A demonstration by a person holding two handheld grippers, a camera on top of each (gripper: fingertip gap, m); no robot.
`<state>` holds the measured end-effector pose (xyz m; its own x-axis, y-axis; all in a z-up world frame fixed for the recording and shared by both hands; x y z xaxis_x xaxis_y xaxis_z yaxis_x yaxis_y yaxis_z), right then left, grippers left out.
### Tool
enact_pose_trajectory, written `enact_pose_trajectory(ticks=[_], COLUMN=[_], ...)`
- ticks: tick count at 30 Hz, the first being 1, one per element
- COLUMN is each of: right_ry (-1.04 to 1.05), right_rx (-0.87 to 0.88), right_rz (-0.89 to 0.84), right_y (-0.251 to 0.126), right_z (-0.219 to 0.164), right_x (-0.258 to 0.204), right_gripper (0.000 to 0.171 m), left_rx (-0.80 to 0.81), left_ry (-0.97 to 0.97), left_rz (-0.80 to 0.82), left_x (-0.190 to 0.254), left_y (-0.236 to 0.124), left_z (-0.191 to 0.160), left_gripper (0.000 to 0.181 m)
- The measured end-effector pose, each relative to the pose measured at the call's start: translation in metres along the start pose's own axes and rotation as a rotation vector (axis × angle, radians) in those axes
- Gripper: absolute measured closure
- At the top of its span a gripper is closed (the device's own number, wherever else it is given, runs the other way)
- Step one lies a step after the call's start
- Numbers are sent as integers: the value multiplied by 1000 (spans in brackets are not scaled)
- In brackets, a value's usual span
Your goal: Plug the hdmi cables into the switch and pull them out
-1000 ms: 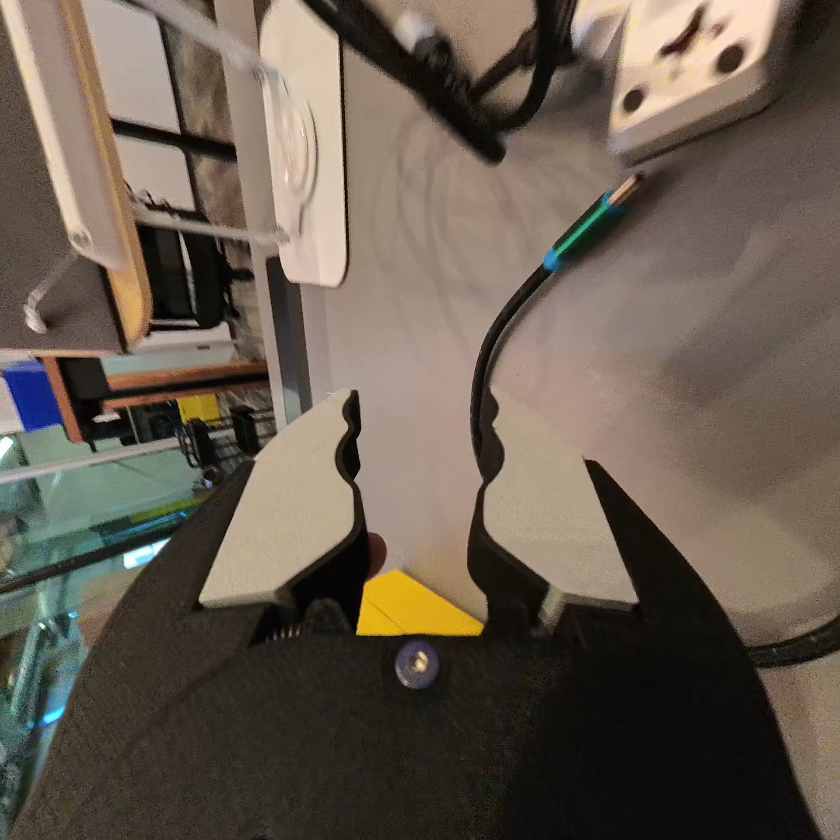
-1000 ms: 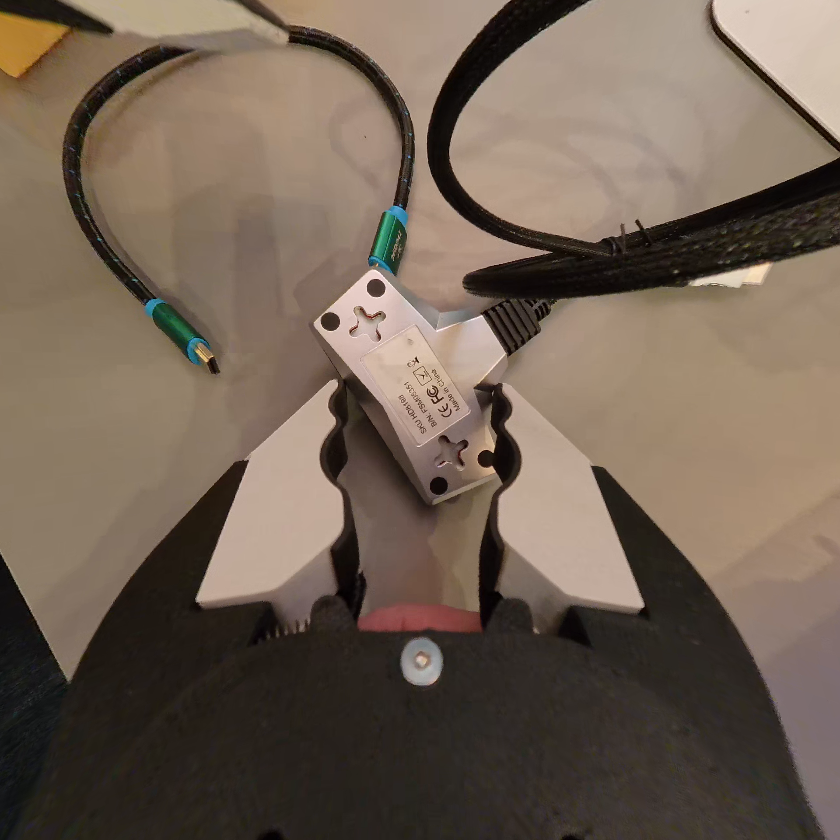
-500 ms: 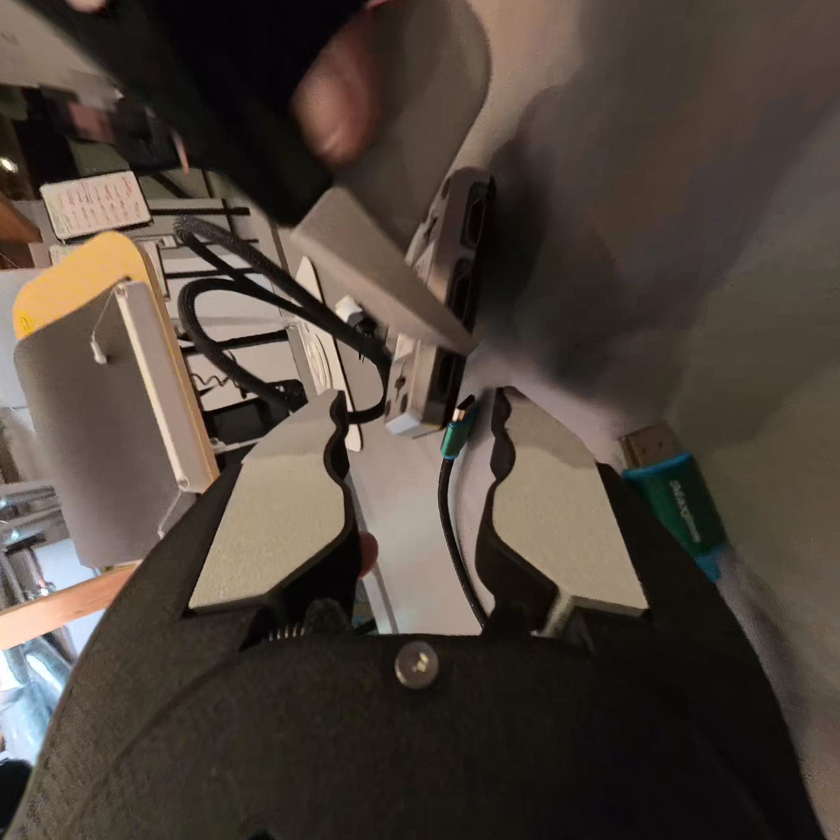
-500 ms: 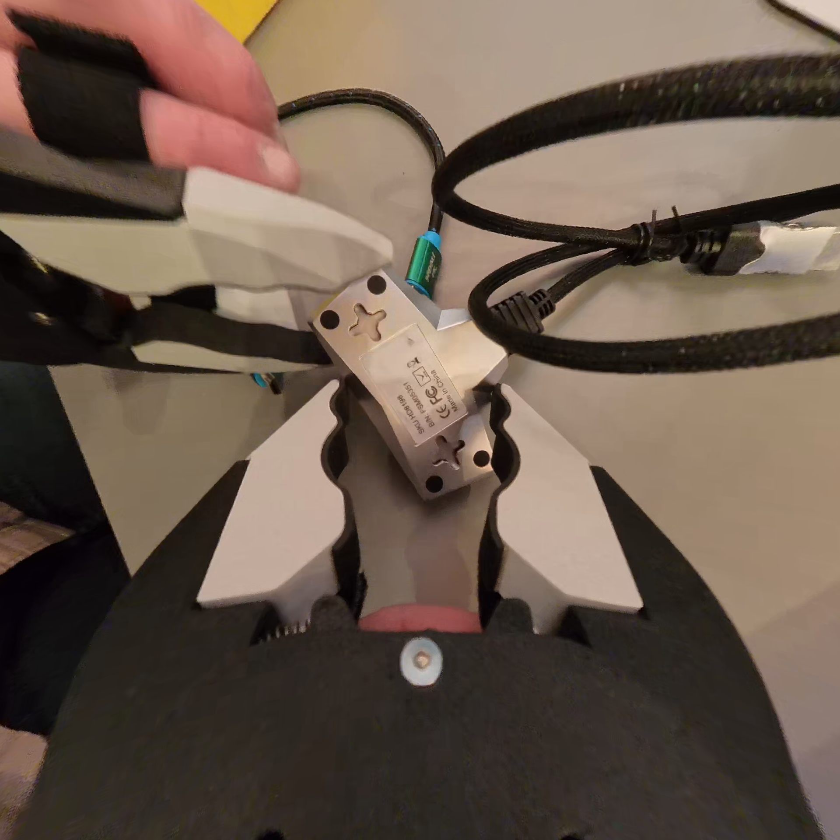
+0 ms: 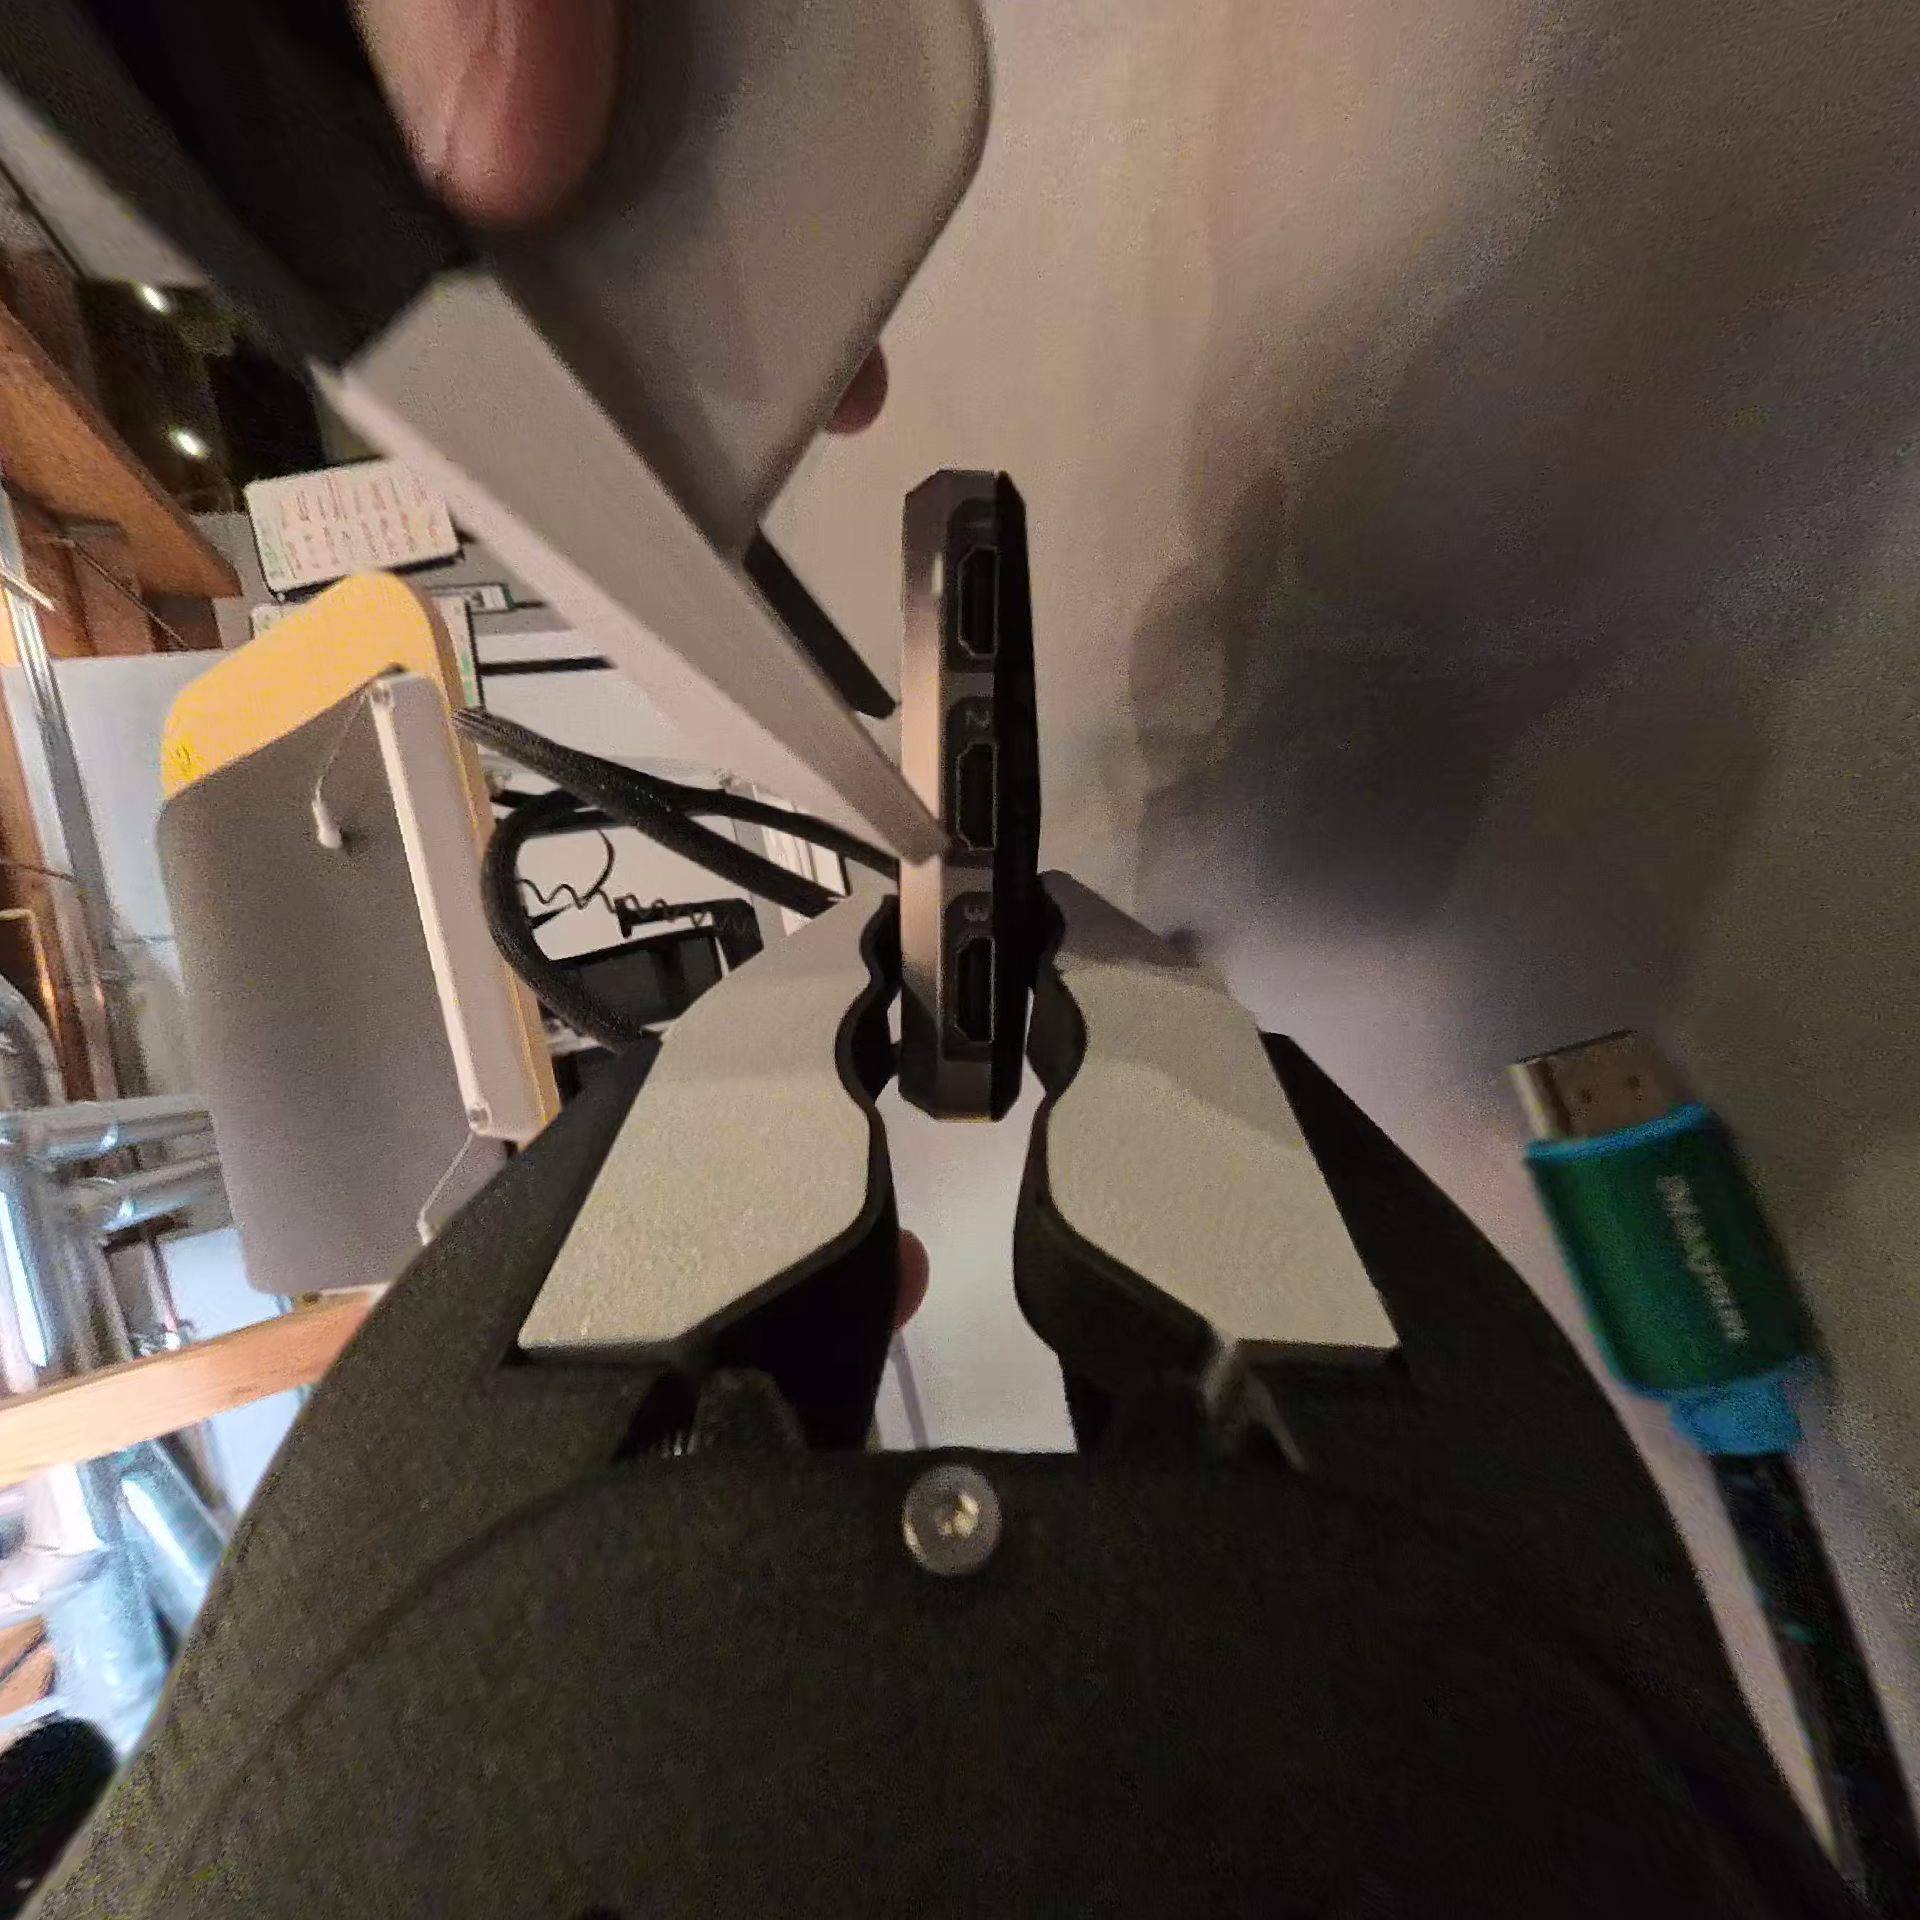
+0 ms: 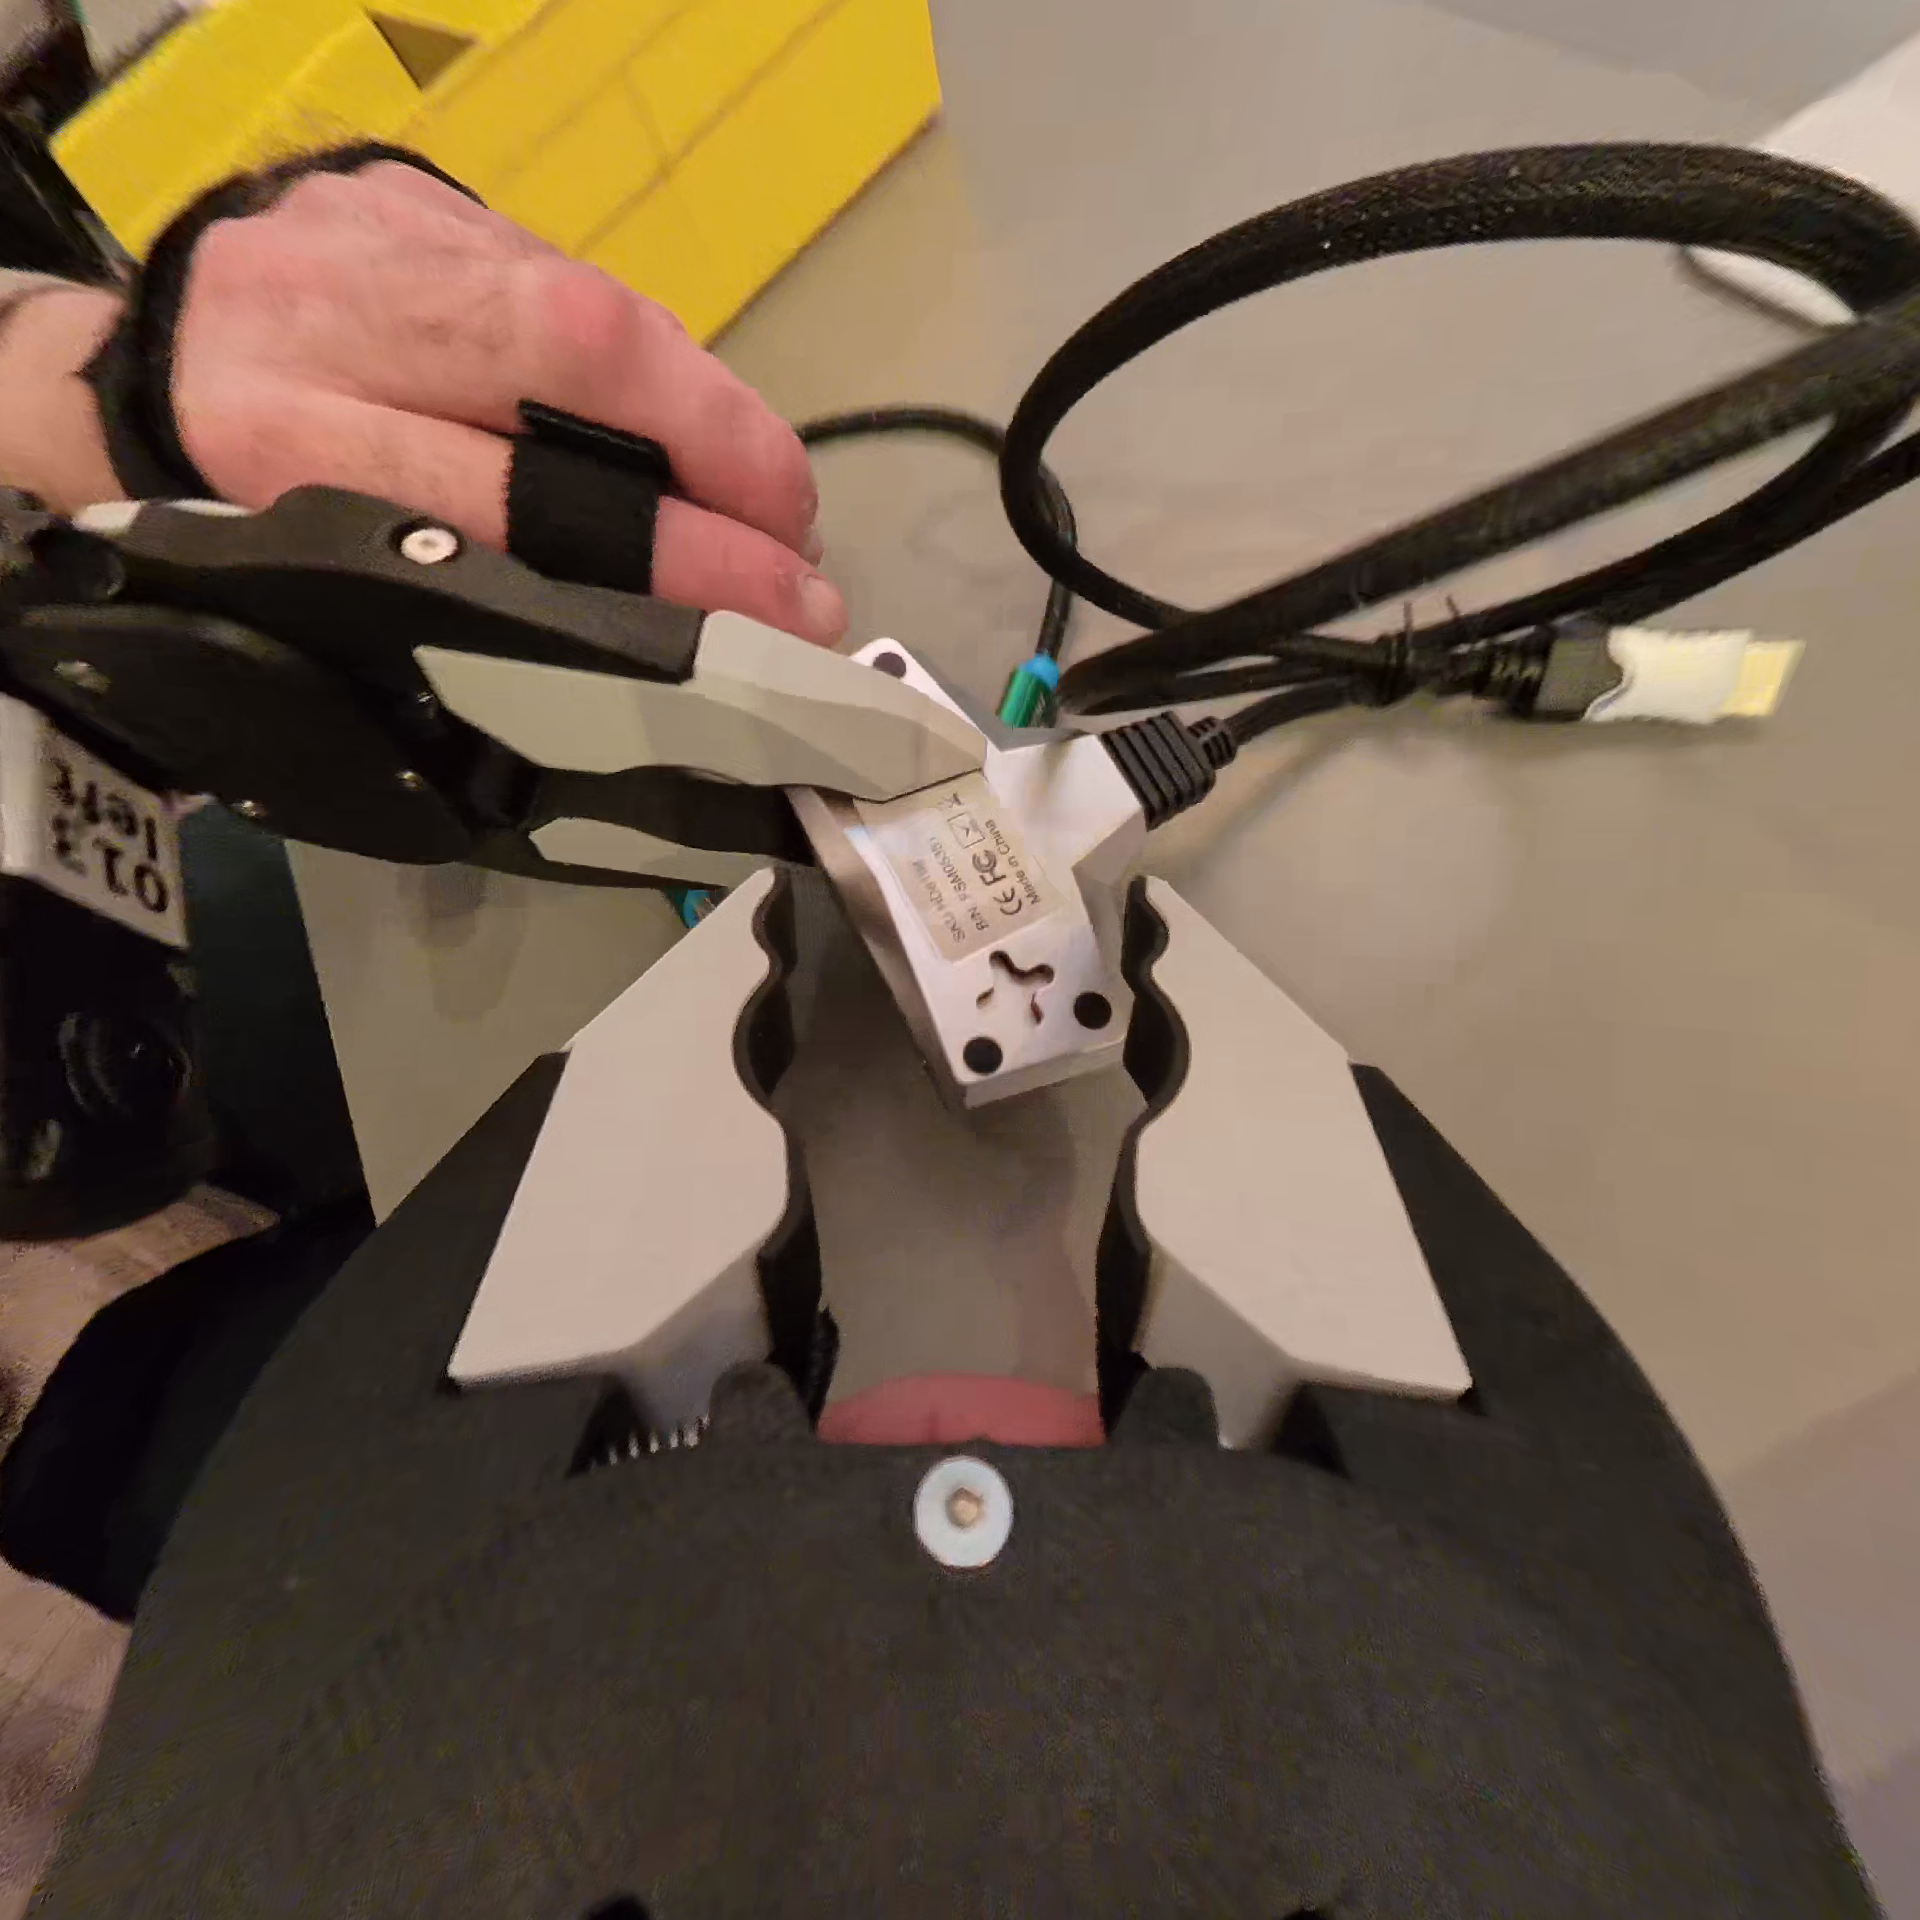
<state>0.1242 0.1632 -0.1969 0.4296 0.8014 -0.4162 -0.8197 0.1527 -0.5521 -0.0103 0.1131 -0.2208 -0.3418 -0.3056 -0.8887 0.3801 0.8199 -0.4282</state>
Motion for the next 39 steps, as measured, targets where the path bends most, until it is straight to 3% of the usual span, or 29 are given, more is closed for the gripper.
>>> enact_pose_trajectory(ticks=[6,14,19,29,39], right_ry=[-108,-411,-597,-766,-875], right_rx=[115,233,249,319,301], right_rz=[50,-45,-113,-159,-147], right_y=[-15,-20,-15,-16,-23], right_z=[8,12,10,12,13], right_x=[-9,-26,-38,-54,-66], right_gripper=[104,107,111,129,139], left_rx=[43,173,277,463,498], left_ry=[-165,-335,-378,-444,-349], left_rz=[-48,-124,-171,-290,-346], left_x=[-19,-40,-50,-68,-82], left_y=[-9,-25,-33,-40,-46], left_z=[-28,-56,-55,-46,-42], left_gripper=[160,160,160,160,160])
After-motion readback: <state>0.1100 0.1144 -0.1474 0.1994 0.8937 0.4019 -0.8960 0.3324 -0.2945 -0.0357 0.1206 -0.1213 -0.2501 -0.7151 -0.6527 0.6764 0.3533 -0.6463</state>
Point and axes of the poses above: each gripper's, where its closed fingertips meet, y out along the fingers, z out of its top, x = y × z across the jaws, the point moved 10 cm from there along -y, back along the fingers, and after that the axes turned 12 degrees about y, right-handed, at the moved point
